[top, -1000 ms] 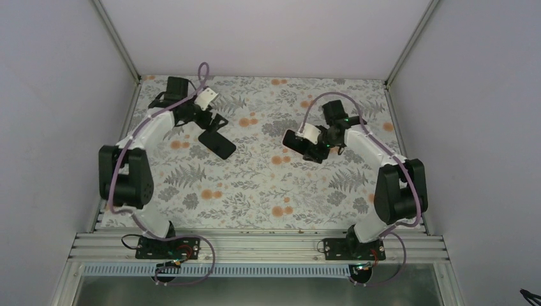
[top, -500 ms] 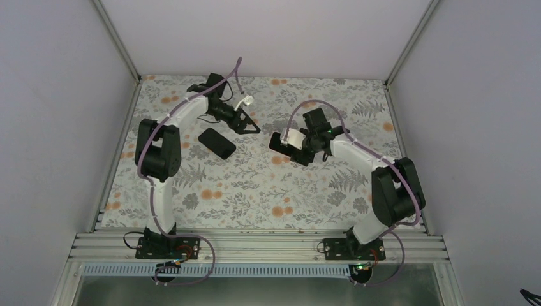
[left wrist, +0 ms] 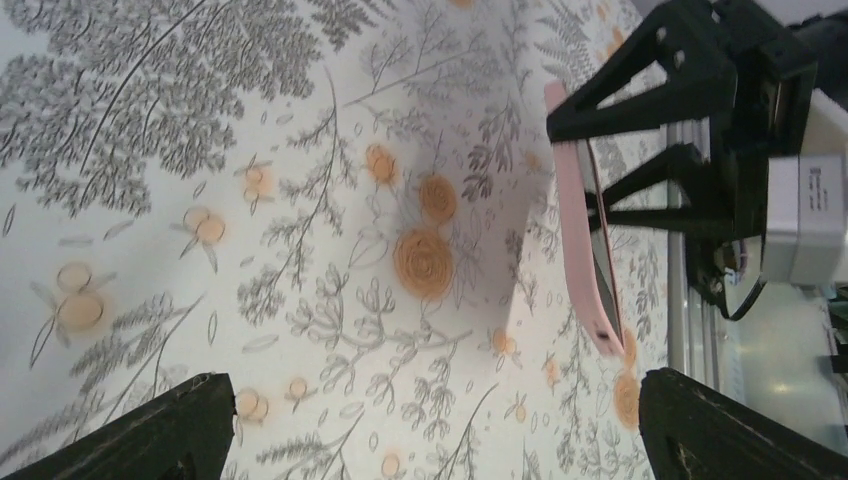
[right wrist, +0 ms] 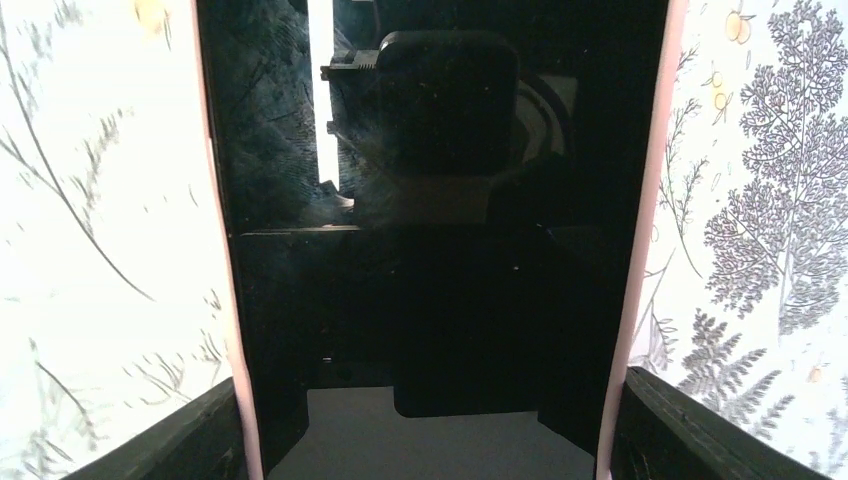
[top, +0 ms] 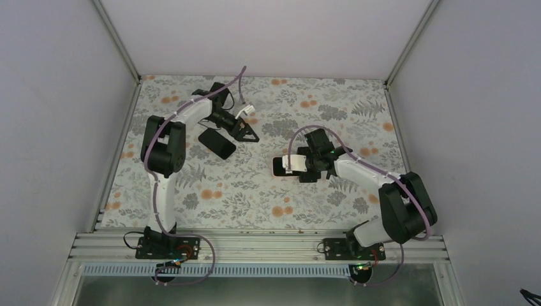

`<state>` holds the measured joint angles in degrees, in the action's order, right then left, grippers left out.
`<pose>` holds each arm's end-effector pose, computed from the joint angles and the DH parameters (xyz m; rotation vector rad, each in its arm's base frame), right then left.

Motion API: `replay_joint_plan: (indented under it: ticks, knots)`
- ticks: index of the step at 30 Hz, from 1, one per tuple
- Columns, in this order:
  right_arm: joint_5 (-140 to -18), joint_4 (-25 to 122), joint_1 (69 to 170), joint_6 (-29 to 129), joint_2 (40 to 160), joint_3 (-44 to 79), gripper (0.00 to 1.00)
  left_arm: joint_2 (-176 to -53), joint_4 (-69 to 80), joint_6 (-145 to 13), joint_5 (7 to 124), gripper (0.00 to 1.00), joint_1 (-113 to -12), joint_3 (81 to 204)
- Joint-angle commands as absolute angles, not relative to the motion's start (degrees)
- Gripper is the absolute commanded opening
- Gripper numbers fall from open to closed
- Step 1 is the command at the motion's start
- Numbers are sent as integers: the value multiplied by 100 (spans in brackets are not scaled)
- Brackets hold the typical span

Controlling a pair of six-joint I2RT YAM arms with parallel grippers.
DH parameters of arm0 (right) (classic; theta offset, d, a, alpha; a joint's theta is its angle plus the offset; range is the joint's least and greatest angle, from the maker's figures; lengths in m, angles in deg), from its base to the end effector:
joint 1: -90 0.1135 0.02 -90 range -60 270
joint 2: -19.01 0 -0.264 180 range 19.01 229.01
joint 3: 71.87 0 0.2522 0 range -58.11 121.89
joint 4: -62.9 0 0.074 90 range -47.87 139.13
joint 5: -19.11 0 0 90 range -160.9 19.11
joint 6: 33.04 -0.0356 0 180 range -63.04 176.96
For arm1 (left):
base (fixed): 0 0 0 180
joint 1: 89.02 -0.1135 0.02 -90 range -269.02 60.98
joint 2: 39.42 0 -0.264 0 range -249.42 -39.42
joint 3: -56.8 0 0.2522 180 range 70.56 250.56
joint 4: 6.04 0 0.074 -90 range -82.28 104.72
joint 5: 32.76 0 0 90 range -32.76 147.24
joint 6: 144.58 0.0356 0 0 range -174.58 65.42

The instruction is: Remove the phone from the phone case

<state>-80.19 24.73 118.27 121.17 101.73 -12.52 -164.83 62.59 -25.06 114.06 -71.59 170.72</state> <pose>0.2351 0.1330 0.1794 -1.9301 1.7735 -0.0023 0.4072 -0.1591 0.1863 1.1265 2.2942 -1.3501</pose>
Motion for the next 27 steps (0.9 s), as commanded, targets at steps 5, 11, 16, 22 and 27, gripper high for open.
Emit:
replay_joint_plan:
  ticks: [5, 11, 16, 22, 27]
  knots:
    - [-7448, 2610, 11764, 13876, 10227, -1264, 80, -15621, 5600, -2330, 10855, 100, -7399, 16479]
    - [-7350, 2666, 11804, 14029, 10447, -1245, 82, -15469, 5424, -2286, 10746, 100, -7435, 16383]
    - [-7117, 2871, 11874, 13326, 10757, -1023, 100, -15714, 5452, -2337, 10800, 100, -7437, 16598]
    - [-7818, 37, 11170, 11059, 11808, 1226, 100, -15941, 5108, -2751, 9882, 100, -7165, 17027]
    - [-7689, 44, 11118, 10692, 10700, 25, 84, -16453, 5293, -2725, 9124, 95, -6425, 17887]
